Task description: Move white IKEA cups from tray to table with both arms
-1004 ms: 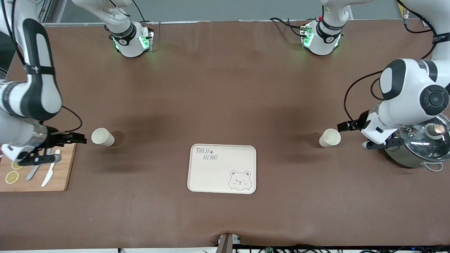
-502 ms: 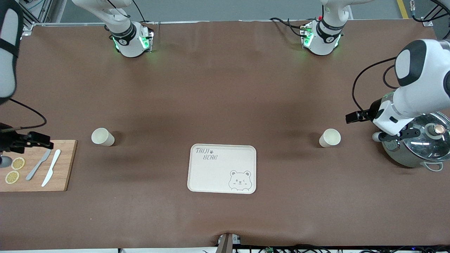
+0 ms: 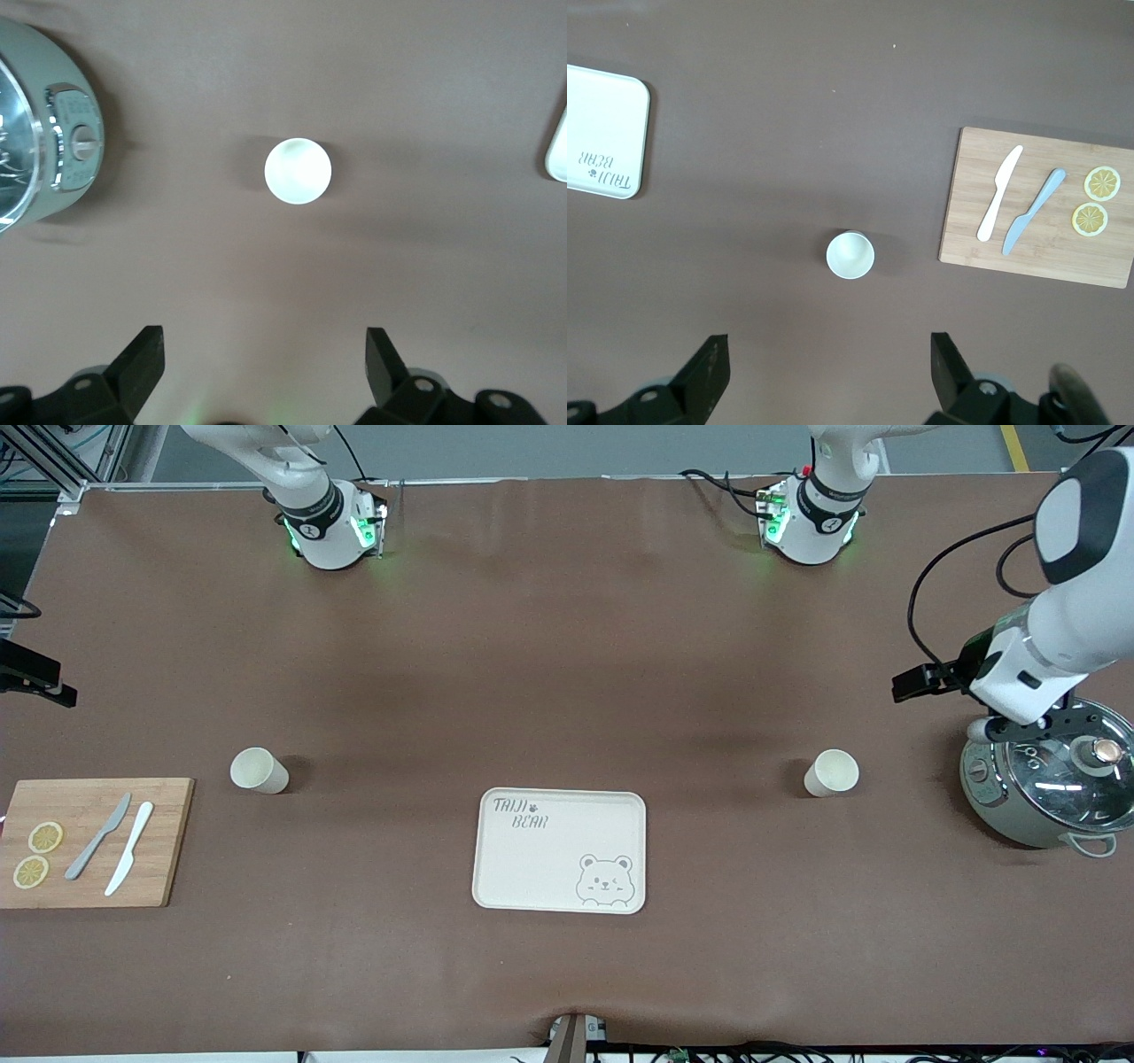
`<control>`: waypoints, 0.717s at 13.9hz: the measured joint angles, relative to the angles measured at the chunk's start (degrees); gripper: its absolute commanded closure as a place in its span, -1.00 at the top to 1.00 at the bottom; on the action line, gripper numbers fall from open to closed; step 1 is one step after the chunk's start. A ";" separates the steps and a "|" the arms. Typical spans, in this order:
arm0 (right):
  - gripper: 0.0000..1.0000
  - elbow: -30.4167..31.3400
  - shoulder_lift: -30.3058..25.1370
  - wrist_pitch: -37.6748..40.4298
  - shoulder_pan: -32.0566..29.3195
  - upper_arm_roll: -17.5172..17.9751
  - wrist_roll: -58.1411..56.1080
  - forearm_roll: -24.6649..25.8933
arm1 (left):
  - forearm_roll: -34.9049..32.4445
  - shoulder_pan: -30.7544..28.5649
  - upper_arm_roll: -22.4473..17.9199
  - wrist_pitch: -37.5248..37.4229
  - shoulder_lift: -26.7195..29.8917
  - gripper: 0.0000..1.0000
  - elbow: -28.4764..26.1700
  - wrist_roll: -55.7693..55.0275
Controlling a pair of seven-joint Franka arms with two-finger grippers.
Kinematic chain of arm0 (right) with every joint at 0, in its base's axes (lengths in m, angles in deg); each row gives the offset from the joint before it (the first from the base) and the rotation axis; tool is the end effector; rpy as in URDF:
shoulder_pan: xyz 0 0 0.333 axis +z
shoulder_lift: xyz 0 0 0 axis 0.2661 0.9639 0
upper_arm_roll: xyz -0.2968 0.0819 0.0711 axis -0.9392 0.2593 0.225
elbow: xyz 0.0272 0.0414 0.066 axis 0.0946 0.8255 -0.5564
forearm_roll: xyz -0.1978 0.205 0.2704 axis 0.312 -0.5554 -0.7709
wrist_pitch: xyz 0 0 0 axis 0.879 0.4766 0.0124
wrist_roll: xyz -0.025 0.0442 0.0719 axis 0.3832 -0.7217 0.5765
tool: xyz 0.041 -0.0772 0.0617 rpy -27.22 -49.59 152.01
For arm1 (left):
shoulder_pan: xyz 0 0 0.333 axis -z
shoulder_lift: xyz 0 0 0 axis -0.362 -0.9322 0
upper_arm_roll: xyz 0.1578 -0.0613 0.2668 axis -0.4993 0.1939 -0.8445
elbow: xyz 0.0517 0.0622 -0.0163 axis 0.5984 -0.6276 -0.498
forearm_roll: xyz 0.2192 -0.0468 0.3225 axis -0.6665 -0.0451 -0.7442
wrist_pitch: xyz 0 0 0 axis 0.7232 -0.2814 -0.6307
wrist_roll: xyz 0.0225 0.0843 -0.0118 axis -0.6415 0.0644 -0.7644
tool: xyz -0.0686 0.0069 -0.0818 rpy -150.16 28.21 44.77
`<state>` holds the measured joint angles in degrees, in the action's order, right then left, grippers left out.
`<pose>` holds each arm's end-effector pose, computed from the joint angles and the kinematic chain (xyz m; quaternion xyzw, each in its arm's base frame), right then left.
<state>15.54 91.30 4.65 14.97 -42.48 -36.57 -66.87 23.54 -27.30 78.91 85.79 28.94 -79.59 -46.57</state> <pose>0.6094 -0.0637 0.6450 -0.9966 -0.0782 0.0042 0.0272 0.5636 -0.0432 0.5345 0.9953 0.0612 -0.0743 0.0037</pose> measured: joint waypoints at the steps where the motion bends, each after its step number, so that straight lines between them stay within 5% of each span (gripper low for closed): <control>1: 1.00 0.40 -0.01 0.25 0.01 0.02 0.00 0.00 | 0.00 -0.21 -0.15 -1.08 0.06 1.00 2.02 0.00; 6: 1.00 3.23 -2.79 1.89 1.10 0.33 0.35 1.79 | -0.20 -1.30 -0.35 -4.76 0.17 1.00 8.52 0.07; 10: 1.00 14.55 -11.14 -3.06 1.11 0.30 0.36 2.17 | -0.92 -1.11 0.28 -5.04 0.59 1.00 10.28 0.43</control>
<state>30.10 80.16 1.58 16.08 -42.18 -36.21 -64.69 22.62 -28.40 79.19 80.74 29.53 -69.31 -46.14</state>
